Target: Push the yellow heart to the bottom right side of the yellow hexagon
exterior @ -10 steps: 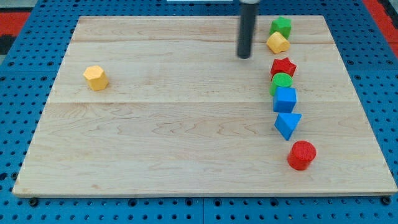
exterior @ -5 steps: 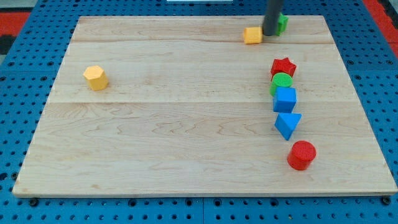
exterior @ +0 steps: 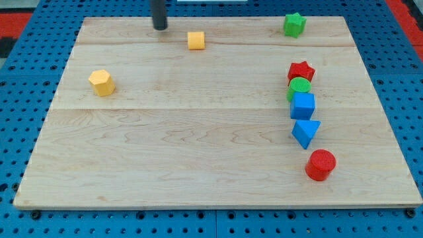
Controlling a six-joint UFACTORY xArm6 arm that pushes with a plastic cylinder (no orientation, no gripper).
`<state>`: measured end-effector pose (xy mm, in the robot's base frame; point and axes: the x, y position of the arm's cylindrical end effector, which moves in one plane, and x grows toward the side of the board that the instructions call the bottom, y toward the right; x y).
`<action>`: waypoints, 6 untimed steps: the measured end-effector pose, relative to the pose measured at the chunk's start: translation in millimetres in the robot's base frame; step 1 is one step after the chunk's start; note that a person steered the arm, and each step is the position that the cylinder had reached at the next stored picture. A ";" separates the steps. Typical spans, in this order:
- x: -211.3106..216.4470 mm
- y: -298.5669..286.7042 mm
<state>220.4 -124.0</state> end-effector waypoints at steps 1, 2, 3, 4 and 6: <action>-26.8 38.1; -2.2 102.8; 43.3 106.1; 68.9 85.6; 96.9 -5.7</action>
<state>317.3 -129.7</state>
